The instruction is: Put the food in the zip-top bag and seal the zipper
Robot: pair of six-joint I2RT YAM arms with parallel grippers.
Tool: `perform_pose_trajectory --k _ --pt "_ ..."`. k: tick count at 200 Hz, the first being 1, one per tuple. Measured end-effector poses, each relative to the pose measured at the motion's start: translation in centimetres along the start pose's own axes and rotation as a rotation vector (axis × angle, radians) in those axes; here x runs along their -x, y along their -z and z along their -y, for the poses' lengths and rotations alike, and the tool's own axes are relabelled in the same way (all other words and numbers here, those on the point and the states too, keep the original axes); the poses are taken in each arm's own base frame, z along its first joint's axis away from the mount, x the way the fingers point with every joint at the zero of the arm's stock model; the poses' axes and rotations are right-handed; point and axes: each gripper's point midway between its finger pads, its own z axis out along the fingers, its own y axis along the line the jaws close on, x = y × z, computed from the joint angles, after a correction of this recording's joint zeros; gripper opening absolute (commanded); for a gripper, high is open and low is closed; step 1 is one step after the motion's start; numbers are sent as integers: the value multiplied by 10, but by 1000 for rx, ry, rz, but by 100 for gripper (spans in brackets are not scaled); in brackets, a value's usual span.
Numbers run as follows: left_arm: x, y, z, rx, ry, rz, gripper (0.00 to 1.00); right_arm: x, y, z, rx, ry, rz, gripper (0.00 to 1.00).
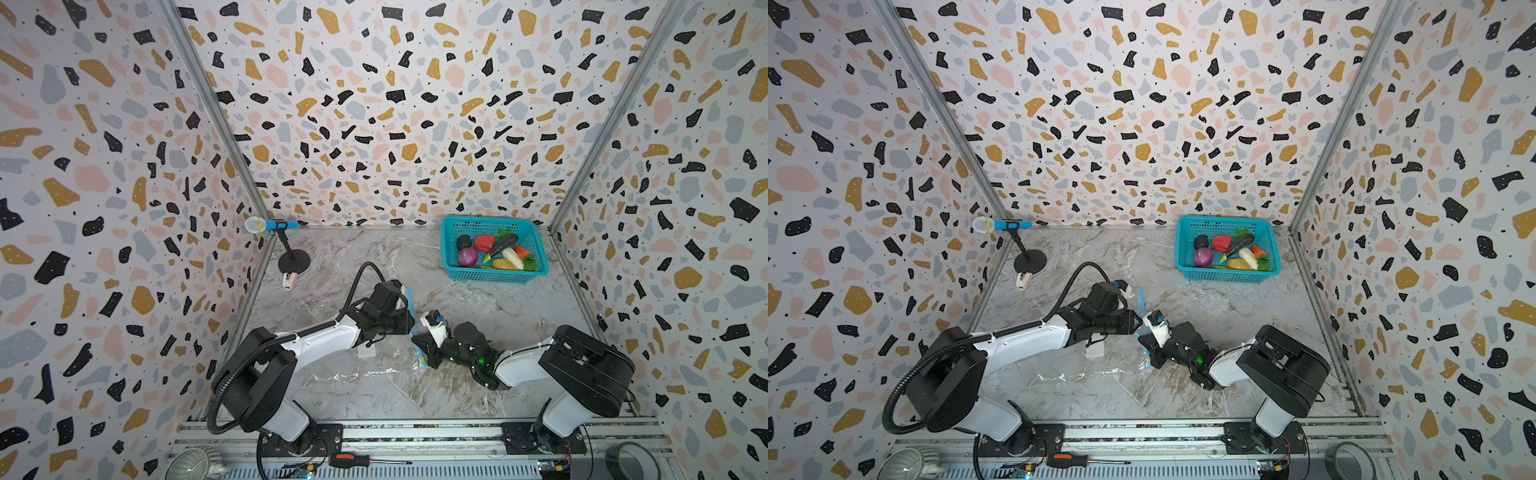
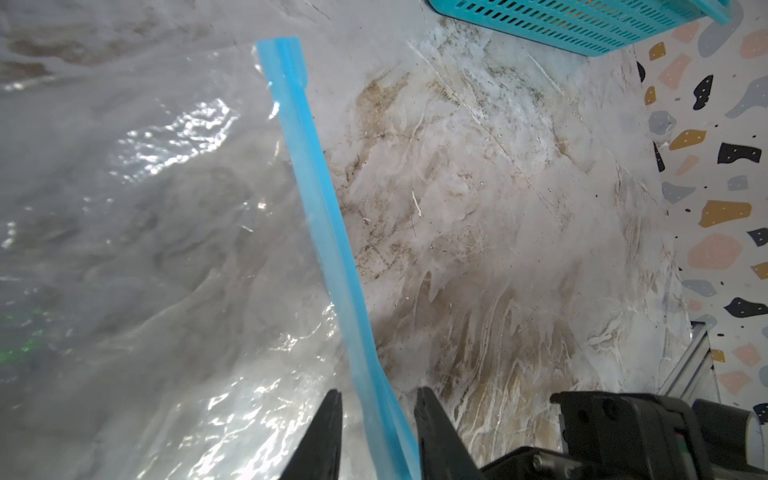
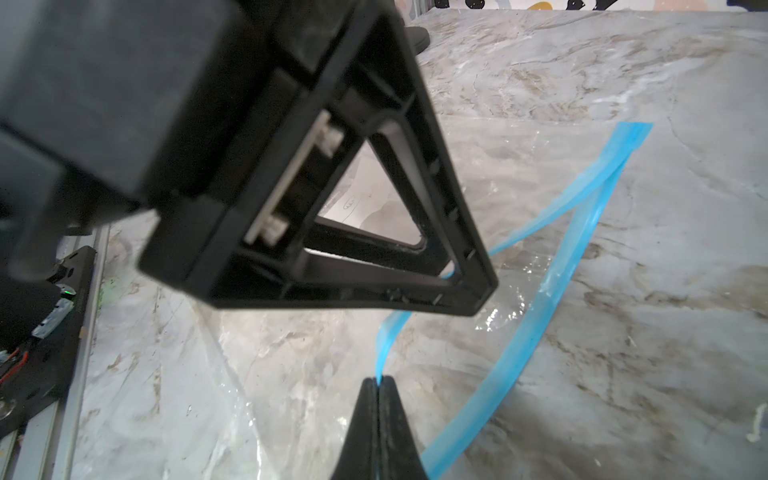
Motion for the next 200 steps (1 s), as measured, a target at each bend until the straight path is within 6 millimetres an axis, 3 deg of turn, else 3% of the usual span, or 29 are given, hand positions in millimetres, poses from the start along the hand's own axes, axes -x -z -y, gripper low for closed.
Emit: perform_pose_trajectory --k 64,128,143,173,200 --pt "-7 -1 -5 20 -4 -28 1 0 0 -1 1 7 0 0" --pt "-5 2 -8 48 -5 -27 0 1 -2 -1 2 7 3 0" --pt "-5 3 -8 52 -4 -28 0 1 -2 -1 2 5 4 8" --pt "-1 10 -10 71 -3 -7 0 2 0 3 -8 -34 -6 35" --pt "4 17 -9 82 -1 22 0 14 9 18 -45 -87 16 44"
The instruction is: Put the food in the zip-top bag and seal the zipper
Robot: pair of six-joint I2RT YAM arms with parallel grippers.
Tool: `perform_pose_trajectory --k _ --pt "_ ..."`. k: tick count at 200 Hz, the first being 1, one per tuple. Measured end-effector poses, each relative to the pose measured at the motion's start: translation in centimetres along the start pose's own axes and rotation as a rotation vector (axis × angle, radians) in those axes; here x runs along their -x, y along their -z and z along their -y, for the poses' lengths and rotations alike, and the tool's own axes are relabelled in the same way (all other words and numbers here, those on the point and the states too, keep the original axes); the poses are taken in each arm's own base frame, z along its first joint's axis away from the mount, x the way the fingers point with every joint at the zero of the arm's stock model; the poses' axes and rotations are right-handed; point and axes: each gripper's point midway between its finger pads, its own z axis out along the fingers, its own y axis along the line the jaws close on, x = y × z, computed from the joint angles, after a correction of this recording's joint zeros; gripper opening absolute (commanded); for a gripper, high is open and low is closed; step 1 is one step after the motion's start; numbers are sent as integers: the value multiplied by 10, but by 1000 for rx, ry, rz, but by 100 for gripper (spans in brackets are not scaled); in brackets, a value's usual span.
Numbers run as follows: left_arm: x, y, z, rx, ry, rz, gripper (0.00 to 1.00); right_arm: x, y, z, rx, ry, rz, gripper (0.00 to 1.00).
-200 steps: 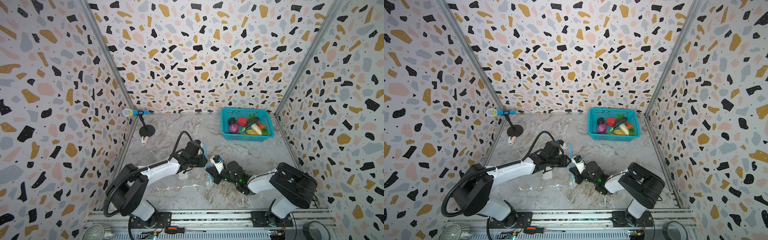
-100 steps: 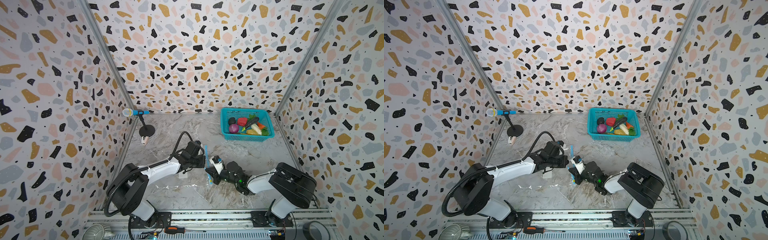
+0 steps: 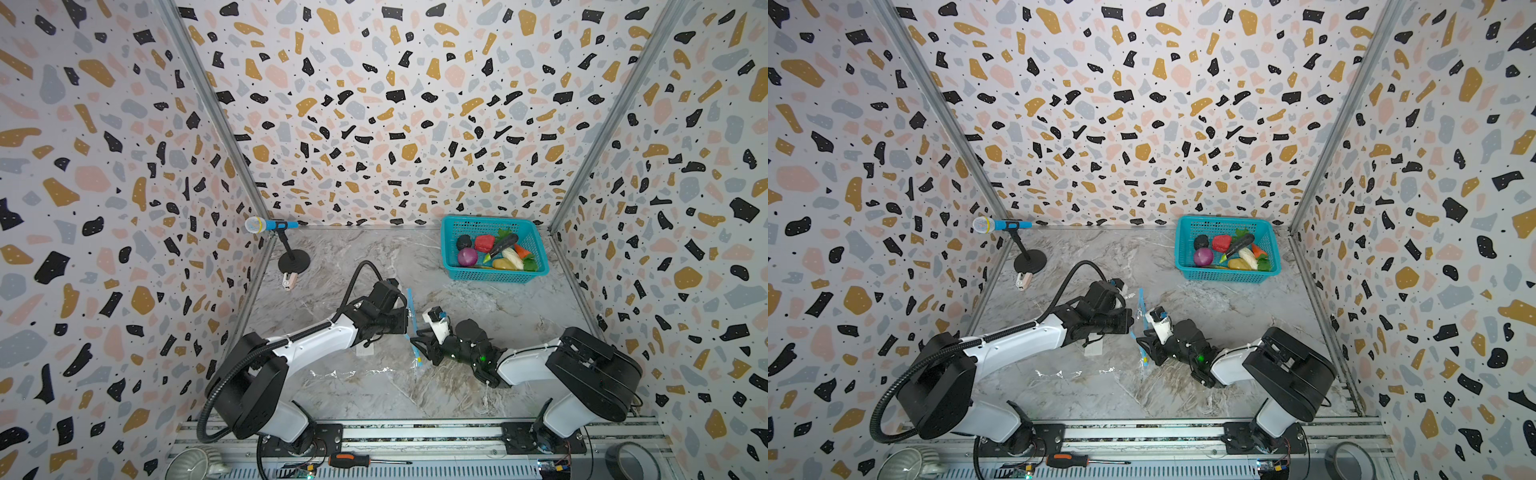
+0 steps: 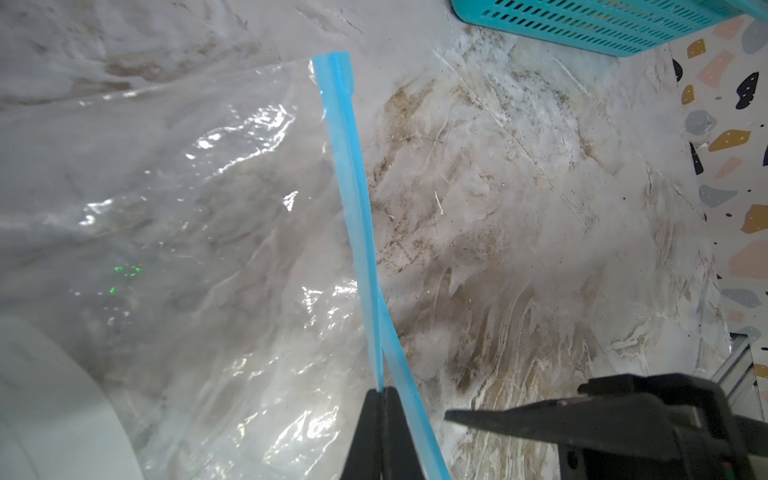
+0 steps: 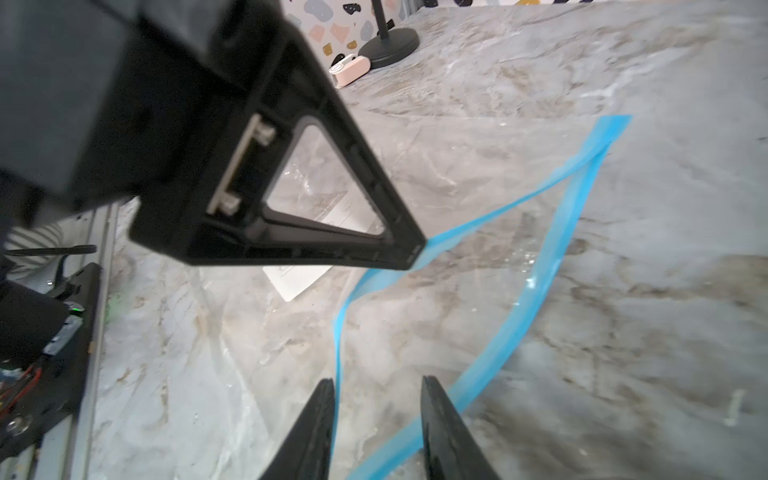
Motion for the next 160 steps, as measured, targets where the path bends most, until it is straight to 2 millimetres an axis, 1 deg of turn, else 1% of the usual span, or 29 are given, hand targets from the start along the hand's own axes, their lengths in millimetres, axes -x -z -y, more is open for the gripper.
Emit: perform_pose_trajectory --k 15,33,57,83,108,122,137,160 --pt "2 3 0 1 4 10 0 7 3 10 -23 -36 15 48" --pt "3 5 1 -1 9 16 0 12 1 22 -43 -94 14 50" --pt "6 12 3 -3 13 30 0 23 -13 33 -45 -167 9 56" --pt "9 20 4 -1 15 48 0 32 -29 44 -36 -235 2 56" --pt "16 29 8 -9 22 72 0 28 -44 50 -7 -300 -36 47" --pt "19 33 10 -15 23 89 0 25 -49 51 12 -328 -56 37" --pt "22 38 11 -15 24 106 0 23 -50 48 36 -351 -69 26" --pt "24 40 11 -13 23 117 0 29 -47 43 79 -376 -55 10"
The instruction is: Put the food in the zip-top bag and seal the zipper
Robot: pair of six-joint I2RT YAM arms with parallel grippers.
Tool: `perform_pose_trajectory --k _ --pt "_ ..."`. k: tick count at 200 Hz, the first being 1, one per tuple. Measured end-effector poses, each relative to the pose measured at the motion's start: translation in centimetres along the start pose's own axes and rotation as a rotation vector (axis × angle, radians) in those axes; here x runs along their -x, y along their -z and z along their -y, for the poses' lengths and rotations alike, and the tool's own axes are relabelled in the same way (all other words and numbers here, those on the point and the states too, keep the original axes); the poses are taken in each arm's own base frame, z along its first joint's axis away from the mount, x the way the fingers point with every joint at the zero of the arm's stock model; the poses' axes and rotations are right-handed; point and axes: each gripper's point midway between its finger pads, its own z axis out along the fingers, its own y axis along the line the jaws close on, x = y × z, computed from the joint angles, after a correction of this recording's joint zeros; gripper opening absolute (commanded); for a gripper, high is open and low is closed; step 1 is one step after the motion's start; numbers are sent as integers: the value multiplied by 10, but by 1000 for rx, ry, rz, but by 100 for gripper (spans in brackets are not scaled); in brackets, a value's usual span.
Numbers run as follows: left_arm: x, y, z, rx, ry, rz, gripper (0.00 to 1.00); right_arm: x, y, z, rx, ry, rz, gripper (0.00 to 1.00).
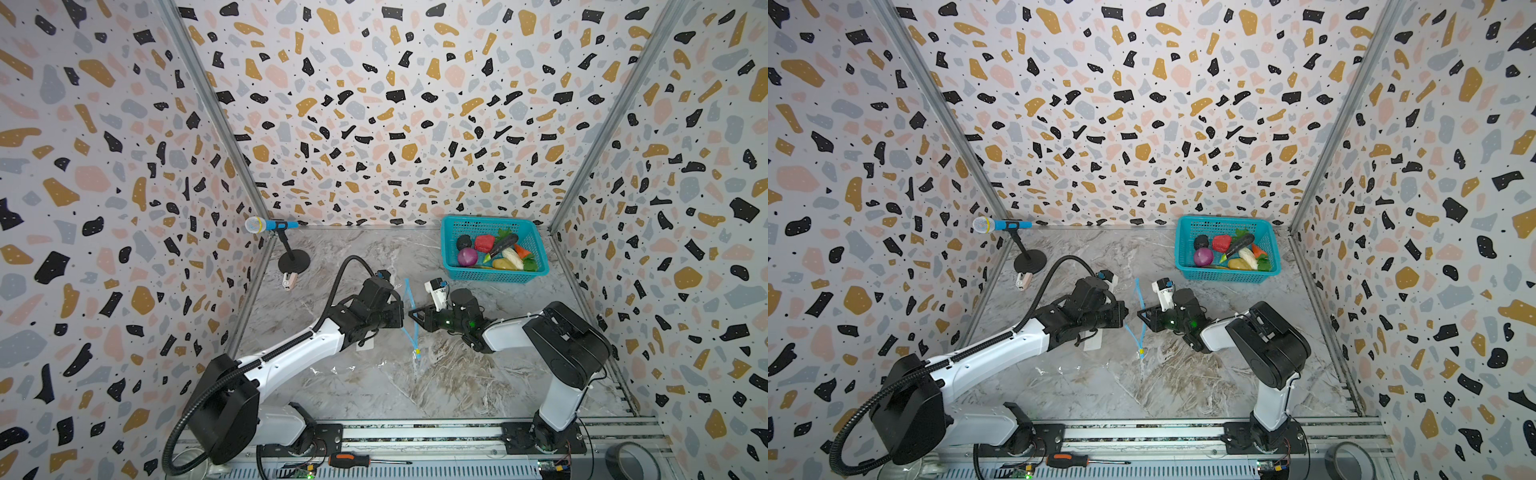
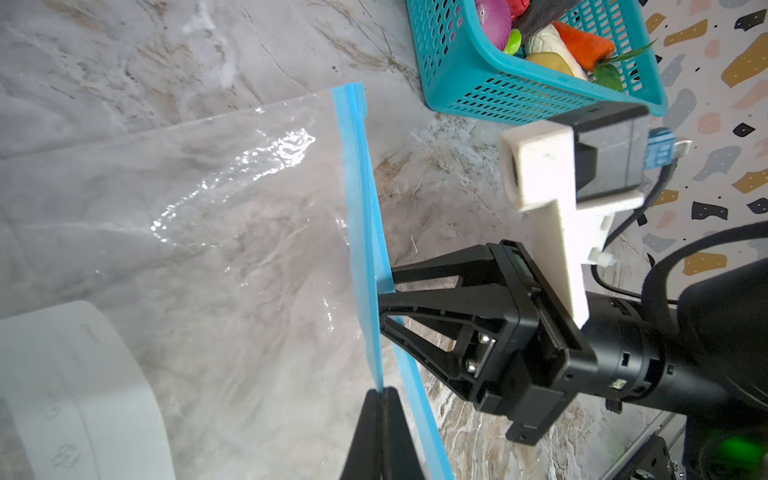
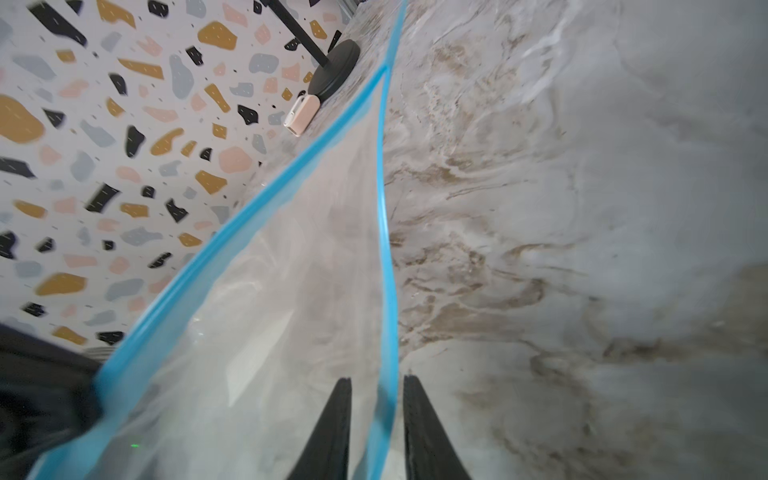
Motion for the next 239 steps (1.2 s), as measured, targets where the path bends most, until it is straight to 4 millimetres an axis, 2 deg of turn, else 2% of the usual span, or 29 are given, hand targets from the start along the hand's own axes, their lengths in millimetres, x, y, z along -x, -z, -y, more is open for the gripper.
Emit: perform_pose_trajectory --k 25,99,127,145,239 --pt "0 0 0 3 -1 2 0 2 4 -7 37 -11 5 0" --pt "-4 -8 -5 24 -16 -18 0 17 18 -33 98 10 30 0" --pt "-9 -13 -5 19 -34 -42 20 13 17 -37 99 7 13 0" --pt "-12 -15 -4 15 -48 -53 28 11 18 -38 97 6 5 0" --pt "-19 -21 -4 8 -77 -83 33 7 17 -41 92 6 -11 0"
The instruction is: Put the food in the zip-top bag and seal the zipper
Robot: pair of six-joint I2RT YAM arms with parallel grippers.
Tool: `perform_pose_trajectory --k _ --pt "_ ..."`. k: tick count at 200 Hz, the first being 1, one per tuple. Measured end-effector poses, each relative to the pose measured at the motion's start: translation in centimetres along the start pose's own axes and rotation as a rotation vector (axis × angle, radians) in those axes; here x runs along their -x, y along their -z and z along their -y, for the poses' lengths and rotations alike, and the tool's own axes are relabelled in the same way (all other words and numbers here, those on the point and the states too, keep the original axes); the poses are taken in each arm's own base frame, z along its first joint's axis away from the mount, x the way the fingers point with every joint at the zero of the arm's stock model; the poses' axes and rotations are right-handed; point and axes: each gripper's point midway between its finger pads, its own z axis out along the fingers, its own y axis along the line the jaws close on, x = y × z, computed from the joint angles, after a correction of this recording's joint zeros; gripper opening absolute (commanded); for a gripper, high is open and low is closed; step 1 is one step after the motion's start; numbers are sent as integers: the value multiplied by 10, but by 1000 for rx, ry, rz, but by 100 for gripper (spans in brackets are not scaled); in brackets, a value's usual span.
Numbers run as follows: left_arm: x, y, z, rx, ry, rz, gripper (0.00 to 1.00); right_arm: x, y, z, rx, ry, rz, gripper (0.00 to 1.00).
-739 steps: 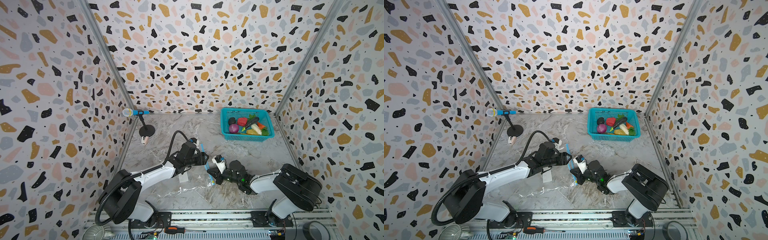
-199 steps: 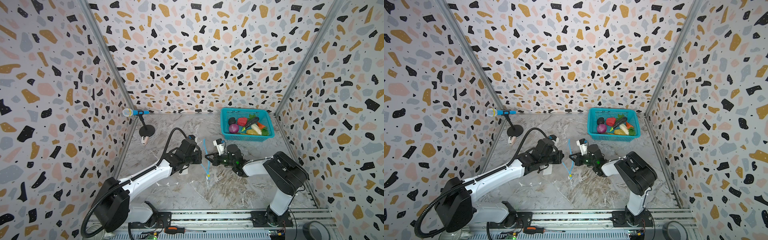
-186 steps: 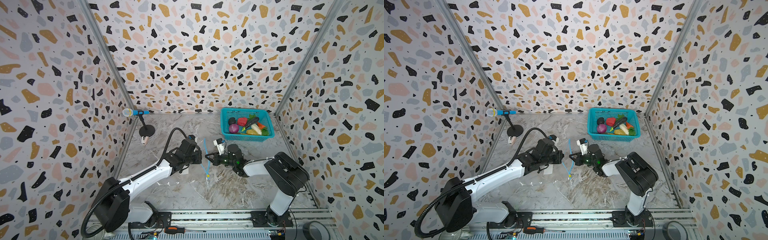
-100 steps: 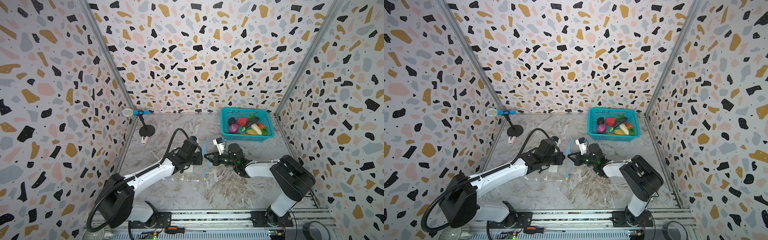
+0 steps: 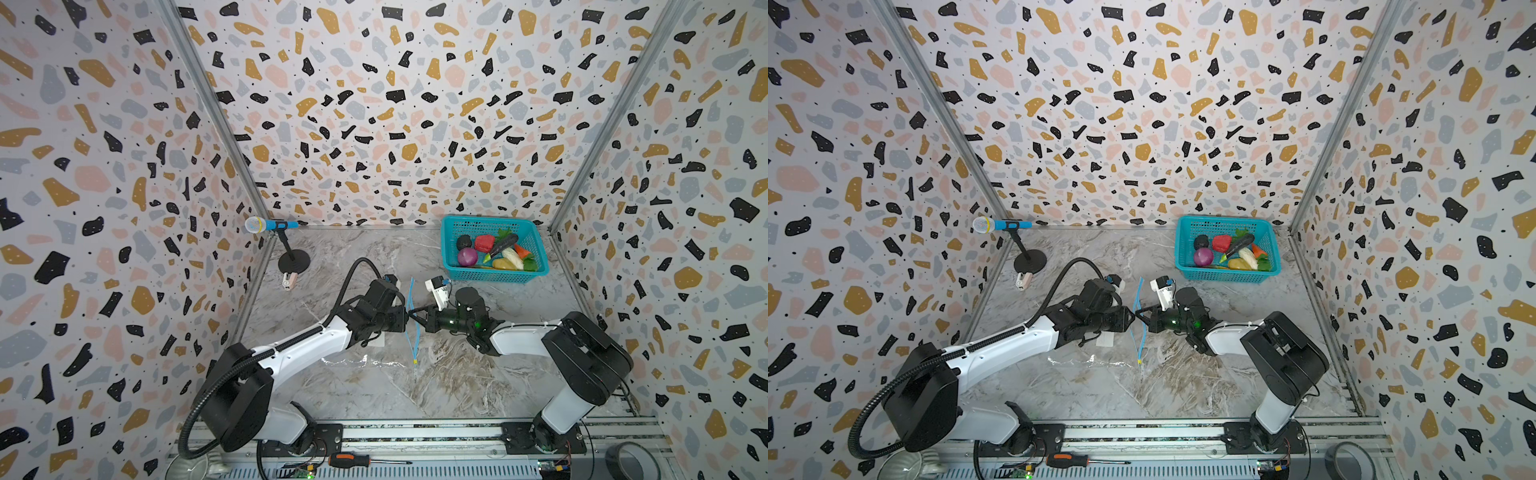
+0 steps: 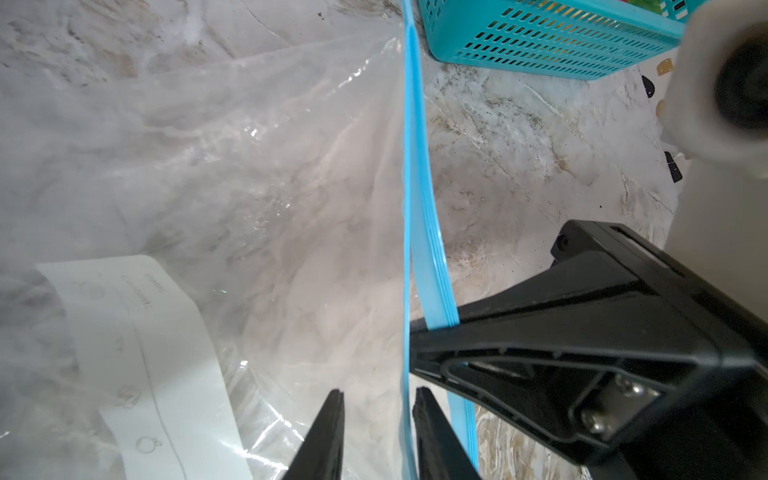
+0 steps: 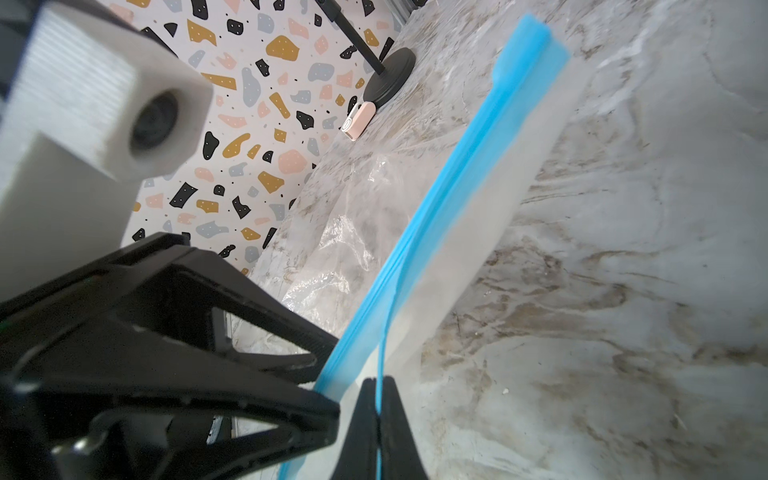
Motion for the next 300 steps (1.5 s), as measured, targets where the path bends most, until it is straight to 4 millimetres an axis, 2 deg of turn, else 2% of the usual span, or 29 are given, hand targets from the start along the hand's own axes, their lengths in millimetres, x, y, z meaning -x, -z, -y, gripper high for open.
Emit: perform_pose_trajectory --k 26,58,91,114,176,221,273,300 --pt "-3 -5 -2 8 -5 -15 32 1 0 -1 -3 4 2 0" --pt "-5 -7 -4 15 -9 -23 17 2 0 -1 -2 5 3 0" --pt "-6 -7 -6 27 -12 -23 11 1 0 -1 -3 10 1 0" --pt "-3 -5 -8 48 -10 -19 4 1 -1 0 -11 13 -6 0" --pt "13 12 -8 83 -5 31 0 13 -4 0 -36 31 5 3" --pt "10 15 -18 137 0 24 0 20 -11 10 -108 56 -27 12" --pt "9 16 -20 152 21 20 0 28 -20 14 -175 116 -59 40" --pt "11 17 -19 150 26 21 0 25 -29 16 -184 124 -84 47"
